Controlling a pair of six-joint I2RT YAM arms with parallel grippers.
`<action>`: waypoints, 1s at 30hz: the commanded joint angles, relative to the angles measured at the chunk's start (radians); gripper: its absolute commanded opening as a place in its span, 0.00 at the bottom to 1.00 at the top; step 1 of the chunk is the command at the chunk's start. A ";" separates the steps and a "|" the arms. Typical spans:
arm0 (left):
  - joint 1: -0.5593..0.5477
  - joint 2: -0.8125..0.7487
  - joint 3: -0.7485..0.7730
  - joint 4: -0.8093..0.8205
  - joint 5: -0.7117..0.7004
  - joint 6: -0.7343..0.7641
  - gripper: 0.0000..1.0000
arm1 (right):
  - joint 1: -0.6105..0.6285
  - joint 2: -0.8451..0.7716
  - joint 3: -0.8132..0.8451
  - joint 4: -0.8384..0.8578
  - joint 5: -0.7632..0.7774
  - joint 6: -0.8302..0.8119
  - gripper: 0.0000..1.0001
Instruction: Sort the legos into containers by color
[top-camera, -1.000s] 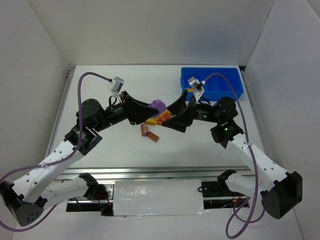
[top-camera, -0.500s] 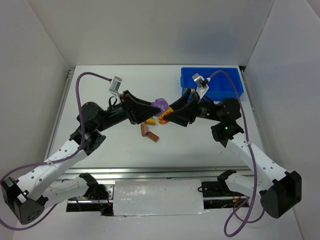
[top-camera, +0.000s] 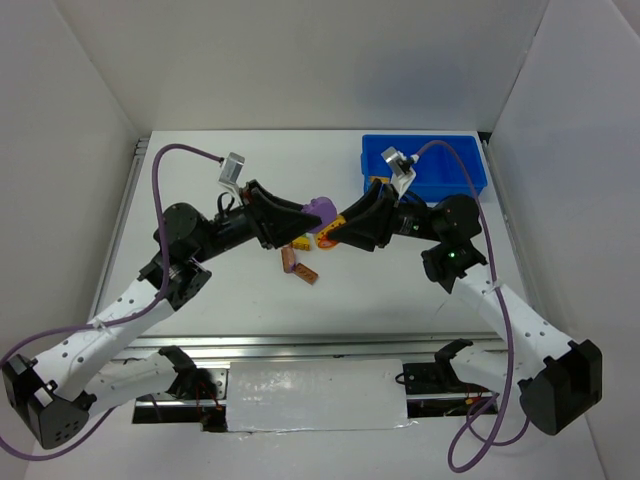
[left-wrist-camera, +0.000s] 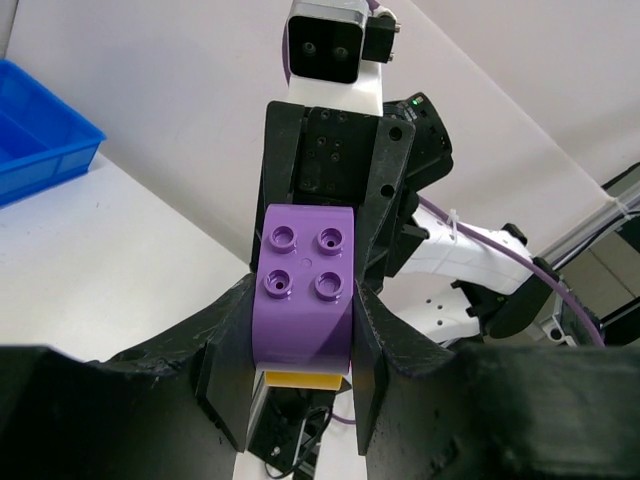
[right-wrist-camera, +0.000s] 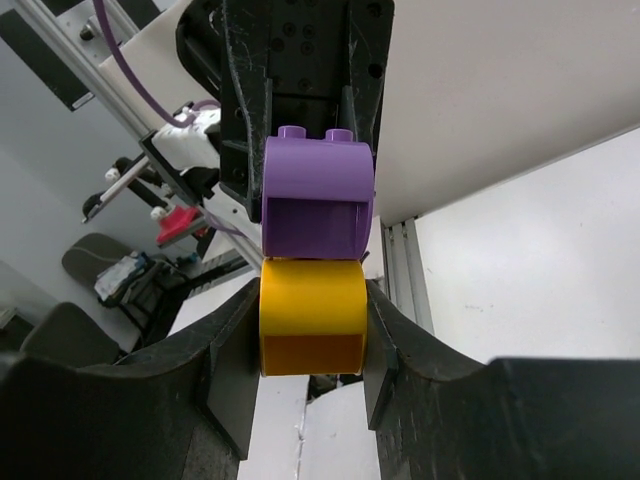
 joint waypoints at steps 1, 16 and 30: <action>0.007 0.005 0.079 -0.001 -0.059 0.022 0.00 | -0.009 0.034 0.017 0.017 -0.051 -0.063 0.00; 0.103 -0.004 0.148 -0.111 -0.093 0.030 0.00 | -0.115 0.012 -0.037 -0.240 0.081 -0.289 0.00; 0.103 -0.116 0.180 -0.617 -0.223 0.265 0.00 | -0.155 0.750 0.803 -0.972 1.262 -0.575 0.00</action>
